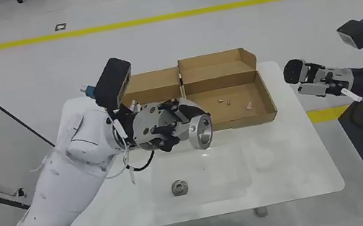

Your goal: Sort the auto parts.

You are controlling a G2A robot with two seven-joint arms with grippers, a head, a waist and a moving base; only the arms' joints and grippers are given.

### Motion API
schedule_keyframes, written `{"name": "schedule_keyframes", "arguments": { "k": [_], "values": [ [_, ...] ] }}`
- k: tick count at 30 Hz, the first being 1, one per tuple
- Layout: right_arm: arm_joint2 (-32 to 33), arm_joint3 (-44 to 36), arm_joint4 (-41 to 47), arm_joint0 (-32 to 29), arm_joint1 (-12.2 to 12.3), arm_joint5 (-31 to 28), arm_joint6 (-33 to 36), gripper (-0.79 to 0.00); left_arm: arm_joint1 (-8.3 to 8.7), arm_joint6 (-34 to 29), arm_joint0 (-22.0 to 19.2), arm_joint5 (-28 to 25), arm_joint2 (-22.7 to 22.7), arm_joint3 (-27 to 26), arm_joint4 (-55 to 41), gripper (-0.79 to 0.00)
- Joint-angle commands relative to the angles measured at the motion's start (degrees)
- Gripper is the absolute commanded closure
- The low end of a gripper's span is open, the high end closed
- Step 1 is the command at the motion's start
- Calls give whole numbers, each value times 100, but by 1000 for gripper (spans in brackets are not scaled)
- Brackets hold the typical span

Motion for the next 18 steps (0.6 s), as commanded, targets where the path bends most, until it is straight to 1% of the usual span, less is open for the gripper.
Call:
{"name": "schedule_keyframes", "arguments": {
  "k": [1,7,14,18],
  "values": [
    [0,0,1,0,0,0,0,-785,-24,166,21,0,-10,-100,-15,0],
    [0,0,1,0,0,0,0,-785,-122,672,27,0,-31,-440,-33,0],
    [0,0,1,0,0,0,0,-785,-275,1548,-24,0,-75,-811,275,0],
    [0,0,1,0,0,0,0,-785,-322,2155,-53,0,-3,-767,757,0]
  ]
}}
